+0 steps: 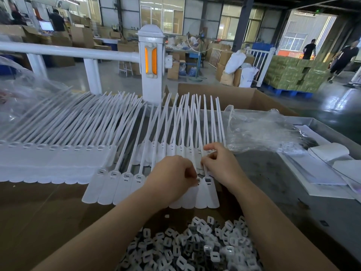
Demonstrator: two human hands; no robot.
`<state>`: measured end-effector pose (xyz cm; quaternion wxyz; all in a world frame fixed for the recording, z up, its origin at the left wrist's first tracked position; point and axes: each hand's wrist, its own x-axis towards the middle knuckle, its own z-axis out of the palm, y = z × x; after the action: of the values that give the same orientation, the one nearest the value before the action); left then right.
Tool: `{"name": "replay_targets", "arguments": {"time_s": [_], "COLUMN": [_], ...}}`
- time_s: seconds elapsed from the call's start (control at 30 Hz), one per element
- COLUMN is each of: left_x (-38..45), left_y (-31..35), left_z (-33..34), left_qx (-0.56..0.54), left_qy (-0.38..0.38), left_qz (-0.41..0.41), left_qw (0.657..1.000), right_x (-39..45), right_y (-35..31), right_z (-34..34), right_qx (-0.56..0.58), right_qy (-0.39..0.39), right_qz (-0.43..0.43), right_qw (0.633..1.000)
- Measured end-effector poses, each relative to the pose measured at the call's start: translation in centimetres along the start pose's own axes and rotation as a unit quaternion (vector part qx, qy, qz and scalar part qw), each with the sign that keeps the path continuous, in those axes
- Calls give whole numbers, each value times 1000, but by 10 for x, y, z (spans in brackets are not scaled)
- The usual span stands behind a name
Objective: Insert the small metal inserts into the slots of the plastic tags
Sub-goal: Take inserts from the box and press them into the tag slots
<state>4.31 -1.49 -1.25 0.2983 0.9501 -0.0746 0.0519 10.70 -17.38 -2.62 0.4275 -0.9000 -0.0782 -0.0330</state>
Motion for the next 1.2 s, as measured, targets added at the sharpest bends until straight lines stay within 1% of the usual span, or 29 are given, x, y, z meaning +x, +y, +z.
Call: {"name": "replay_targets", "arguments": {"time_s": [0.1, 0.23, 0.3, 0.73, 1.07, 1.2], "left_x": [2, 5, 6, 14, 12, 13], "left_y": [0, -4, -5, 2, 5, 7], "left_z": [0, -3, -2, -7, -3, 1], "left_qx": [-38, -159, -182, -130, -101, -91], "left_qy": [-12, 8, 6, -87, -71, -57], "left_qz": [-4, -19, -31, -48, -44, -61], "left_qw": [999, 987, 983, 986, 991, 992], "right_x": [0, 0, -1, -1, -1, -1], "right_y": [1, 0, 0, -1, -3, -4], "right_z": [0, 0, -1, 0, -2, -2], "right_qx": [5, 2, -5, -19, -23, -28], "right_qy": [0, -1, -2, 0, -6, -6], "right_qz": [0, -3, -8, -14, -21, -26], "right_qw": [1000, 1000, 1000, 1000, 1000, 999]}}
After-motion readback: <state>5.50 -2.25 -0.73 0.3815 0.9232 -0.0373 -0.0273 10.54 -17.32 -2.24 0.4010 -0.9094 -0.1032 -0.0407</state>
